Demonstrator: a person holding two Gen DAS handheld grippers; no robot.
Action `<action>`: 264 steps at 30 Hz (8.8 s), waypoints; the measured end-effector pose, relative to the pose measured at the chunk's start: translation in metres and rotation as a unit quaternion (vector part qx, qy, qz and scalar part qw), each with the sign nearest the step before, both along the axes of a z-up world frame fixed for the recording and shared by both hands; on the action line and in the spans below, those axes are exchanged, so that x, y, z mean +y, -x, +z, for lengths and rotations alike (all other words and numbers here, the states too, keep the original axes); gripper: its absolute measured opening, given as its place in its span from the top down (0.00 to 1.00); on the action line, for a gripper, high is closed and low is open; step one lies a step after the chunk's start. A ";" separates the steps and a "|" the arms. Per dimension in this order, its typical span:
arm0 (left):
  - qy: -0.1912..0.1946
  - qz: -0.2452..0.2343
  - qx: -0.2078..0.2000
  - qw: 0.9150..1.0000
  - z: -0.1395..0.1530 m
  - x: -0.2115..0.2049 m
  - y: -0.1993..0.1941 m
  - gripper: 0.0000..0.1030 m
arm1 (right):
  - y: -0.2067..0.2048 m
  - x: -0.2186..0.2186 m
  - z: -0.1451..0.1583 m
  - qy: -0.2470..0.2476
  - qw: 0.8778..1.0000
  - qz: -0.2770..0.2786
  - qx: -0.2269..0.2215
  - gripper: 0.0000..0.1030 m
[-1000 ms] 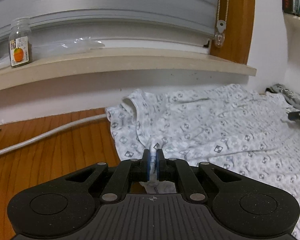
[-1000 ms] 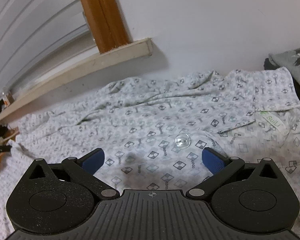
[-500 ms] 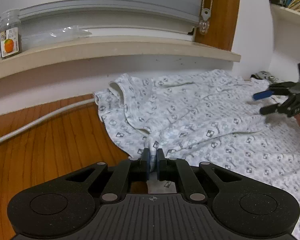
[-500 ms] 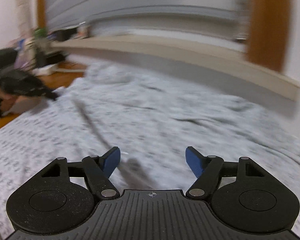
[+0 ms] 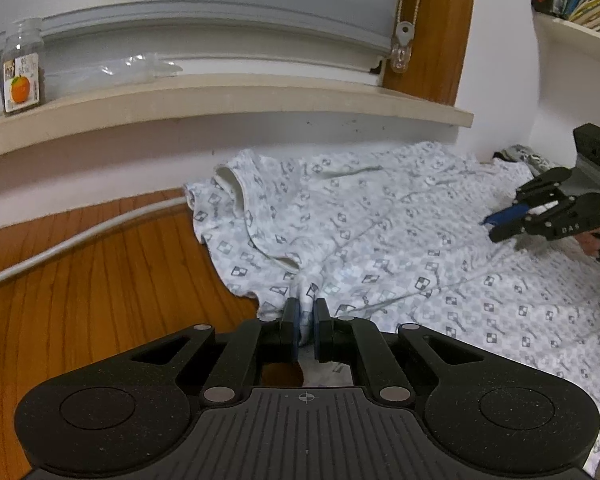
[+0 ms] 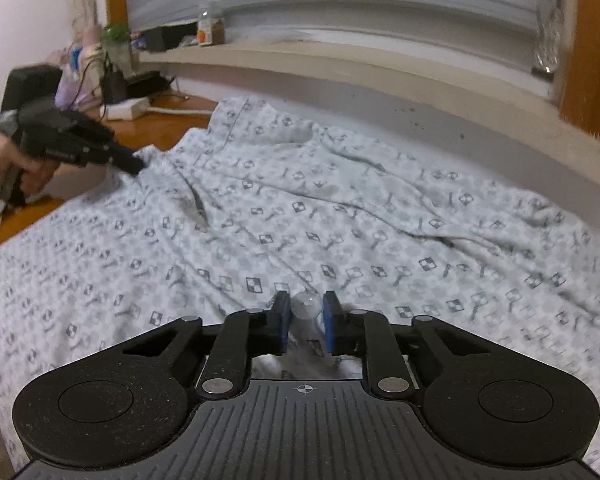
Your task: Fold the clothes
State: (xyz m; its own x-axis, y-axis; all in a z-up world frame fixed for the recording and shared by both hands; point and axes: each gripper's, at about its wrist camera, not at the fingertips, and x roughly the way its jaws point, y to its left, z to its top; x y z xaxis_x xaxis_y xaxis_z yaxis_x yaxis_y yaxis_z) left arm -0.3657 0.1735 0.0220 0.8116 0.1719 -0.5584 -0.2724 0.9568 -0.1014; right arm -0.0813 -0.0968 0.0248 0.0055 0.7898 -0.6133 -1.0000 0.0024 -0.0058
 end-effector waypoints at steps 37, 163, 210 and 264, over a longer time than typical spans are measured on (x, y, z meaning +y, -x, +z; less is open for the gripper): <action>0.032 -0.043 0.021 0.998 -0.007 -0.070 -0.065 0.38 | 0.023 -0.186 0.011 0.010 0.978 -0.206 -0.030 0.36; -0.039 -0.119 0.017 0.992 0.033 -0.081 -0.068 0.52 | 0.089 -0.250 -0.004 0.016 0.955 -0.264 -0.135 0.60; 0.058 -0.164 0.005 0.985 -0.014 -0.085 -0.123 0.46 | 0.061 -0.375 0.011 -0.106 0.896 -0.431 -0.024 0.95; 0.091 -0.156 -0.005 0.984 -0.012 -0.080 -0.114 0.41 | -0.103 -0.146 0.127 -0.065 0.910 -0.348 -0.216 0.88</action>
State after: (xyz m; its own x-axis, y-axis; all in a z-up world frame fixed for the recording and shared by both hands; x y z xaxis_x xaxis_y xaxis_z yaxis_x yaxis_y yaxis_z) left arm -0.2517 0.0939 0.0097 0.8147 -0.1874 -0.5488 0.0327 0.9597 -0.2792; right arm 0.0214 -0.2425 0.1518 0.7508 0.5681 -0.3369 -0.6601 0.6635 -0.3522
